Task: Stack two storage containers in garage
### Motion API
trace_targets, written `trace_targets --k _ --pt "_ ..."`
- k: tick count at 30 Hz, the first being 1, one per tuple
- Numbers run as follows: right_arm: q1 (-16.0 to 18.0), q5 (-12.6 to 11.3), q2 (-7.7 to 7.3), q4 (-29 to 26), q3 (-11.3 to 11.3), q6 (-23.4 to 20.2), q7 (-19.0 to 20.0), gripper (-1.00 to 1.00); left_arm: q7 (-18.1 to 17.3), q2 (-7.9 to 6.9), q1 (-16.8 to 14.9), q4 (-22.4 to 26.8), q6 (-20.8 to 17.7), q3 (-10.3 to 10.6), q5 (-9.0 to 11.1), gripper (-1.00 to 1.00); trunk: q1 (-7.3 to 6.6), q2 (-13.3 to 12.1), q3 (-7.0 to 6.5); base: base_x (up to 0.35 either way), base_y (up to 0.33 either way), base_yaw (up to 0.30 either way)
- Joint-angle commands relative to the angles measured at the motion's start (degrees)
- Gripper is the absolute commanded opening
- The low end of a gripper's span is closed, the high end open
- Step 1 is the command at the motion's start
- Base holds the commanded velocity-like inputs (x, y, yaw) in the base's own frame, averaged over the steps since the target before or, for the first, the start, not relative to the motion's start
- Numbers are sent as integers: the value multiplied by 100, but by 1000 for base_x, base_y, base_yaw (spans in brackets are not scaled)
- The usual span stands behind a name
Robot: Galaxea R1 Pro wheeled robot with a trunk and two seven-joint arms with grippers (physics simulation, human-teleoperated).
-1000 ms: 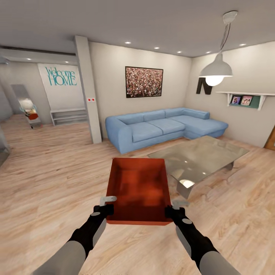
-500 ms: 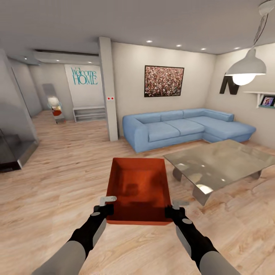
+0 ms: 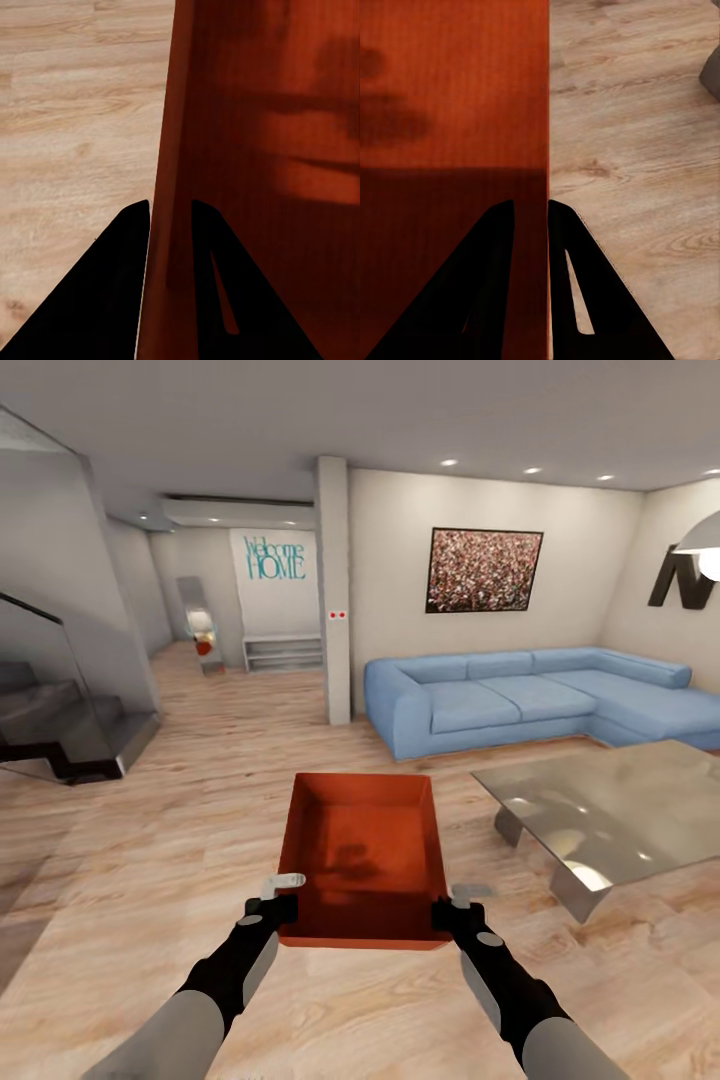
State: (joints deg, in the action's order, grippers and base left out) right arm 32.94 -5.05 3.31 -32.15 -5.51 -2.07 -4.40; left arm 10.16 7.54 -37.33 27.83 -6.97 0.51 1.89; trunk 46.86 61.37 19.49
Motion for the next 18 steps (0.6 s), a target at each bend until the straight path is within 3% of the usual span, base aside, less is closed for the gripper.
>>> trace_targets --k 1,18 --pt "2 13 -6 -28 50 -21 -69 -100 517 2 -2 12 -41 -148 -40 -100 0 5 9 0 0 300" --pt "2 13 -6 -28 50 -21 -69 -100 530 2 -2 12 -39 -147 -34 -100 0 5 48 0 0 300"
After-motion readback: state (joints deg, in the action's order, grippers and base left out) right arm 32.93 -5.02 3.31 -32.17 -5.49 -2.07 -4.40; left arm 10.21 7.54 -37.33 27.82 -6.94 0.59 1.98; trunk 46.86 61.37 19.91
